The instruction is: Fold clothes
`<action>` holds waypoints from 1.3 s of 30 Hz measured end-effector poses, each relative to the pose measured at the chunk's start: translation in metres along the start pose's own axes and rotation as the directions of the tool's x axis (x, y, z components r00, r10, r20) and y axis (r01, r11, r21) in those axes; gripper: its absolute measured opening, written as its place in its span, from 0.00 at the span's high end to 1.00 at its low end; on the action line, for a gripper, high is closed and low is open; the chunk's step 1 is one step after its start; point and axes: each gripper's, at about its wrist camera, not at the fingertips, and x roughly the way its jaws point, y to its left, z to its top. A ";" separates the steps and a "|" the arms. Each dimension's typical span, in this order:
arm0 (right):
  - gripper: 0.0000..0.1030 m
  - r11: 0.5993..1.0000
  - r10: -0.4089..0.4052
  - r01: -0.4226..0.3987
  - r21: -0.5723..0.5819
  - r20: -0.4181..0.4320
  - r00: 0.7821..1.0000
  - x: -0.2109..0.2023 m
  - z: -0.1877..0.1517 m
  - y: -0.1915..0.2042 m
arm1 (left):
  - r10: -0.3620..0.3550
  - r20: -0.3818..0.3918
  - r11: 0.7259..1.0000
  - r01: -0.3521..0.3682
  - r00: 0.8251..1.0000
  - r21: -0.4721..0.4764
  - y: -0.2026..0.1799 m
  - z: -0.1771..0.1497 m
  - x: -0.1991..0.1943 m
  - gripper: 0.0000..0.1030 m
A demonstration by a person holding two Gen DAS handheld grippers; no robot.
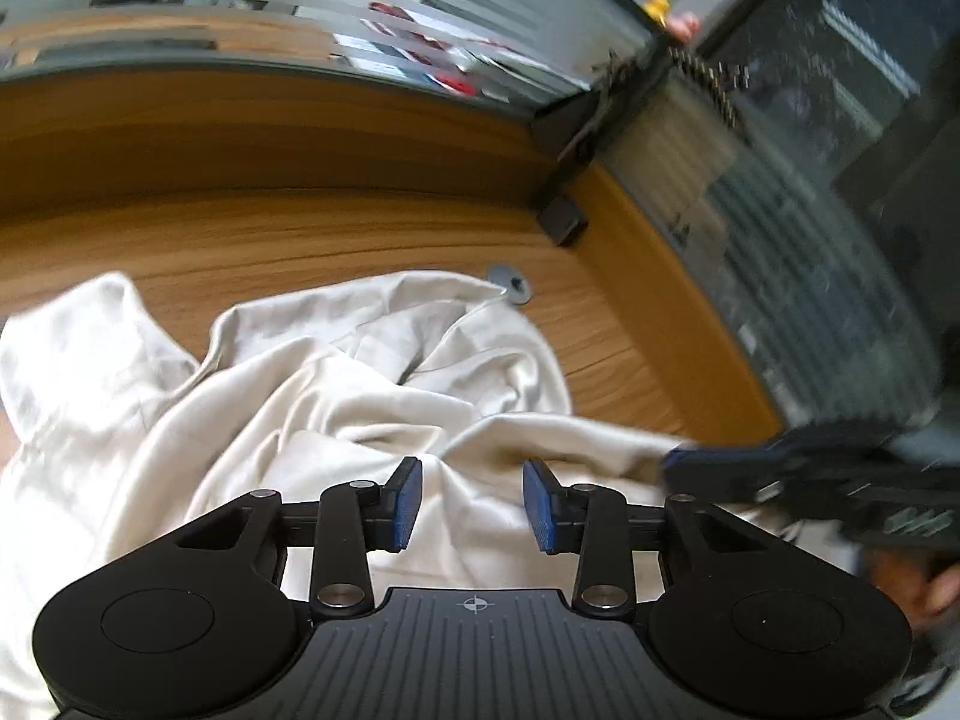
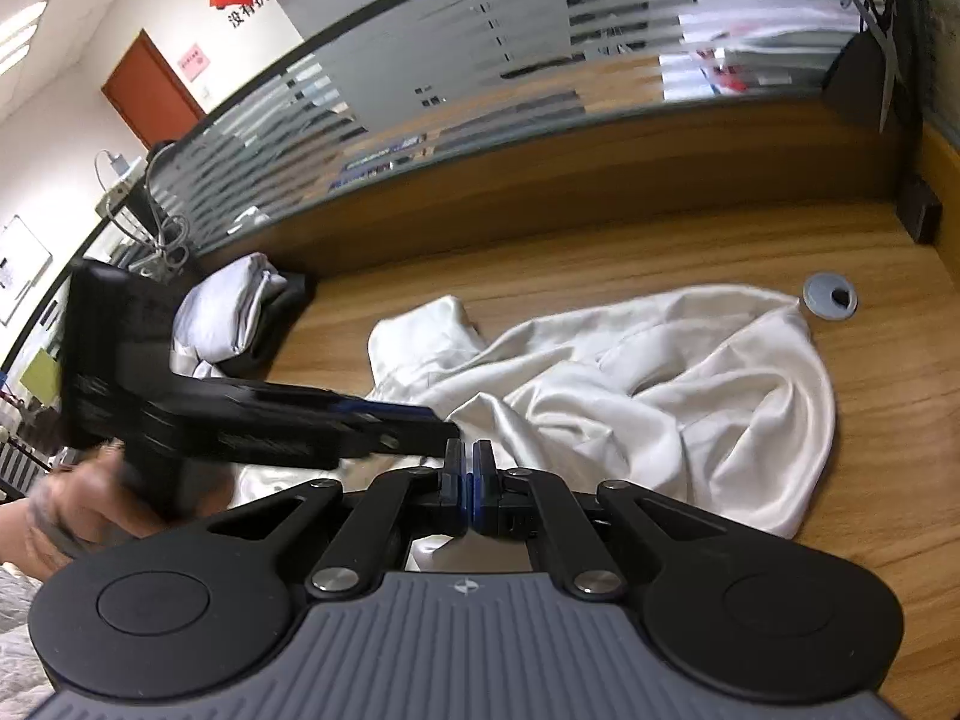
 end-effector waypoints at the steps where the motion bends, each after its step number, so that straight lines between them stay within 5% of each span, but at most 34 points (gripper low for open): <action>1: 0.98 1.000 -0.001 0.001 0.005 0.000 1.000 0.002 -0.003 0.000 | -0.019 -0.004 0.999 0.019 1.000 -0.031 0.004 -0.001 -0.005 0.62; 10: 0.98 0.997 0.063 -0.063 0.036 0.007 0.998 0.023 -0.019 0.018 | -0.109 -0.111 0.969 0.081 0.988 -0.233 0.028 -0.018 0.001 0.62; 18: 0.98 0.997 0.073 -0.073 0.005 0.036 0.997 0.019 -0.021 0.034 | -0.200 -0.141 0.904 0.128 0.970 -0.407 0.043 -0.028 0.016 0.60; 19: 0.98 0.997 0.073 -0.074 0.007 0.038 0.997 0.019 -0.022 0.035 | -0.200 -0.134 0.903 0.130 0.970 -0.408 0.043 -0.029 0.015 0.64; 21: 0.98 0.998 0.068 -0.069 0.004 0.037 0.997 0.018 -0.023 0.035 | -0.201 -0.121 0.902 0.135 0.972 -0.410 0.042 -0.029 0.015 0.95; 30: 0.88 1.000 -0.022 0.022 0.019 -0.041 0.999 0.026 -0.033 0.017 | 0.001 -0.124 0.972 -0.030 0.992 -0.232 0.036 -0.027 0.008 0.96; 34: 0.83 0.995 -0.084 0.089 0.049 -0.093 0.992 0.034 -0.039 0.000 | 0.010 -0.149 0.980 -0.039 0.989 -0.193 0.040 -0.033 0.009 0.96; 39: 0.88 0.996 0.050 -0.041 0.081 -0.110 0.993 0.037 -0.037 0.005 | 0.007 -0.144 0.986 -0.030 0.990 -0.162 0.037 -0.035 0.005 0.96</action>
